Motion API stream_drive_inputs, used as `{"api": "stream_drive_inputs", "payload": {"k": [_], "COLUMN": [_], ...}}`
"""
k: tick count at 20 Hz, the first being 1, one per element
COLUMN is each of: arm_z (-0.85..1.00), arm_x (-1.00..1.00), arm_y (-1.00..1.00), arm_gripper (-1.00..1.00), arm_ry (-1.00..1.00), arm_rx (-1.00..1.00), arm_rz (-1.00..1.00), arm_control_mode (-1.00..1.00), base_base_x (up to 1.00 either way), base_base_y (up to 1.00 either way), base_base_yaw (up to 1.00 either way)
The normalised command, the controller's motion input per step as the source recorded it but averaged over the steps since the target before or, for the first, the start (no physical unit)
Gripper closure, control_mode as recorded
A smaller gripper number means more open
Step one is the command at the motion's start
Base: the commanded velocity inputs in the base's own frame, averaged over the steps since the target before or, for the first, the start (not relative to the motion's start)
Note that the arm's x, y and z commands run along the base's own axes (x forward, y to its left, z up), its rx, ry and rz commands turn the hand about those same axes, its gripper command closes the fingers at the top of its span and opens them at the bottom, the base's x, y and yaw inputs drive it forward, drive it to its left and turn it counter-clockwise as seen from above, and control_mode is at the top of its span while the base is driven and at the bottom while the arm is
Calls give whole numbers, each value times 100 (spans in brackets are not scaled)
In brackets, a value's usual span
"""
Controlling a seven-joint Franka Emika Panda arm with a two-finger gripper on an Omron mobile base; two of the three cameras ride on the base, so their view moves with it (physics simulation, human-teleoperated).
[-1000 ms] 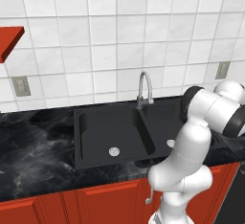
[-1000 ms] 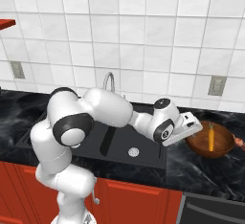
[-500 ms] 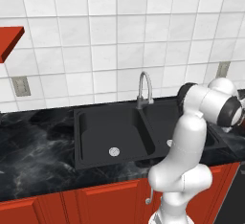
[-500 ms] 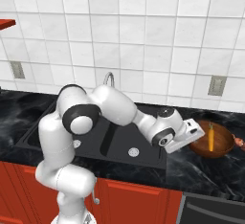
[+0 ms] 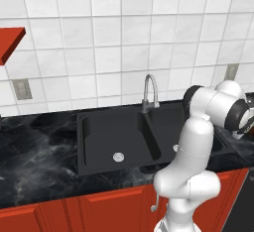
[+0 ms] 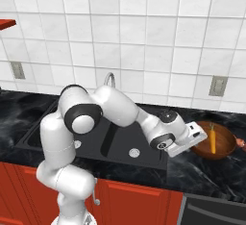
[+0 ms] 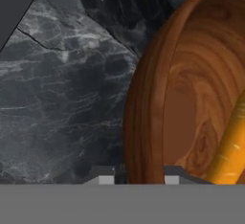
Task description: Pick the carrot from the sink and place it in the bowl. Then pick the bowl and place it in the microwave. Then close the microwave door and press the start button.
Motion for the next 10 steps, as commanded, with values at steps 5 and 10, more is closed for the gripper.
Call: {"api": "stream_drive_inputs", "payload": {"k": [5,10], "arm_z": [50,100], "arm_x": [-16,-34], "arm_y": [-1,14], "arm_gripper": [100,100], "arm_ry": [0,4], "arm_rx": [0,-5], "arm_rz": [4,28], "arm_control_mode": [-100,-100], "base_base_x": [0,0], "base_base_y": [0,0], "base_base_yaw": [0,0]}}
